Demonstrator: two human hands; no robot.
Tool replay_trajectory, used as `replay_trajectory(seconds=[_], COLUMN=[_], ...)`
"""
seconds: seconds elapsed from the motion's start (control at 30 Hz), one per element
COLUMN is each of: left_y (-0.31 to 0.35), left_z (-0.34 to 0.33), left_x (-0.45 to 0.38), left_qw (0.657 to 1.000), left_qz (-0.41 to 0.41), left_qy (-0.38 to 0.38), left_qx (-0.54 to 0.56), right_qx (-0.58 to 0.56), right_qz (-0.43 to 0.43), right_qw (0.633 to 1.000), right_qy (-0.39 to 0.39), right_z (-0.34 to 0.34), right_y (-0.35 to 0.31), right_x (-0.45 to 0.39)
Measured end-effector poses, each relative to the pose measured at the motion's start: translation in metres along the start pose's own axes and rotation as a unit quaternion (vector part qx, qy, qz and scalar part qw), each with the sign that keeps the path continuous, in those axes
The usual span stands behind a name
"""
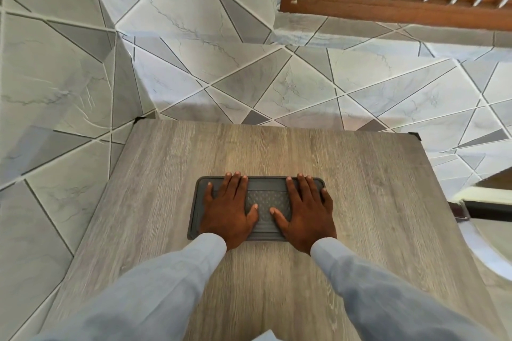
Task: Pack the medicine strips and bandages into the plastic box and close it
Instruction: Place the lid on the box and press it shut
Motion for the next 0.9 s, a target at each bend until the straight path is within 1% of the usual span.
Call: replay_trajectory(seconds=[0.13,0.27,0.37,0.43,0.53,0.63,0.9], left_y=[0.001,0.001,-0.005,-0.015,-0.03,-0.032,-0.036], left_z=[0.001,0.001,0.001,0.0,-0.002,-0.004,-0.001], left_x=[0.0,0.002,0.002,0.007,0.015,0.015,0.004], left_qw=[1.0,1.0,0.999,0.999,1.0,1.0,1.0], left_qz=[-0.002,-0.01,-0.03,-0.038,-0.004,0.019,0.01], left_qy=[-0.001,-0.018,-0.026,-0.022,-0.002,0.005,0.014], left_qx=[0.001,-0.015,-0.007,-0.012,-0.019,-0.023,-0.017], right_qx=[0.002,0.007,0.007,-0.003,-0.01,-0.007,-0.003], right_qz=[-0.001,-0.004,-0.026,-0.057,-0.093,-0.09,-0.106], right_qw=[1.0,1.0,1.0,0.998,0.996,0.996,0.994], right_qy=[0.002,0.0,0.006,0.007,0.001,0.008,0.008], right_z=[0.002,0.002,0.0,-0.002,-0.004,-0.005,-0.003], right_y=[-0.001,-0.001,-0.001,0.001,0.004,0.002,-0.002], right_x=[0.0,0.003,0.004,0.005,0.003,0.002,-0.003])
Point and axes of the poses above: each hand's wrist, its own x-axis away from the middle knuckle, its own z-axis out of the back of the hand, y = z × x, the point moved 2 cm from there along -x, towards the middle knuckle, and after that the axes turned 9 degrees about -x, right-handed, at the moved point
